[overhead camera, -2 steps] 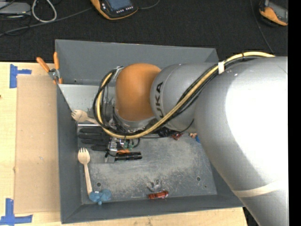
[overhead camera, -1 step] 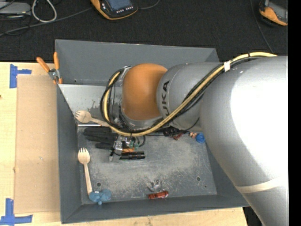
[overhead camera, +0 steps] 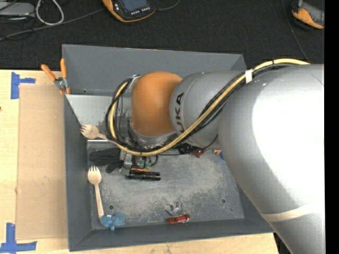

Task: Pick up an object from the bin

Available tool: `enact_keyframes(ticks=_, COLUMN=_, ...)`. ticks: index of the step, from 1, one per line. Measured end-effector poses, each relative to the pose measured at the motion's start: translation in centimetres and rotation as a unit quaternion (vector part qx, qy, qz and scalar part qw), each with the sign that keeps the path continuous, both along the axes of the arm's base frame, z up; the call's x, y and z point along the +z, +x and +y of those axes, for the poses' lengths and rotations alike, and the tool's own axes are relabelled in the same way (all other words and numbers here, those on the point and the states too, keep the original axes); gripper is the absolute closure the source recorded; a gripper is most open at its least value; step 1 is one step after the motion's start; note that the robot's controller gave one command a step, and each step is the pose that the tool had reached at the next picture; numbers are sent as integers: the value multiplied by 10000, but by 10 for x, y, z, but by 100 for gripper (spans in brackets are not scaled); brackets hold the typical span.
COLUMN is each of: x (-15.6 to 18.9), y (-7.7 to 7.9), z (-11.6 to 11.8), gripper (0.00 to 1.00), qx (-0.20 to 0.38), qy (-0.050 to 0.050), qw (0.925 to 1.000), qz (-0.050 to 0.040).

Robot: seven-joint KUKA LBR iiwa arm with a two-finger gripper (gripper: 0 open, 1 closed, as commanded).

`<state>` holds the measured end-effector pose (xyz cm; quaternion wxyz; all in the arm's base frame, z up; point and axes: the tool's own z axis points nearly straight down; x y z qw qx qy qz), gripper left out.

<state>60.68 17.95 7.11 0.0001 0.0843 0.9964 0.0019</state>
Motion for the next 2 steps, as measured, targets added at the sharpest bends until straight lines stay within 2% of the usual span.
enact_keyframes(ticks=2, x=3, y=0, z=0, gripper=100, qx=-9, qy=3, qw=10000, qz=1)
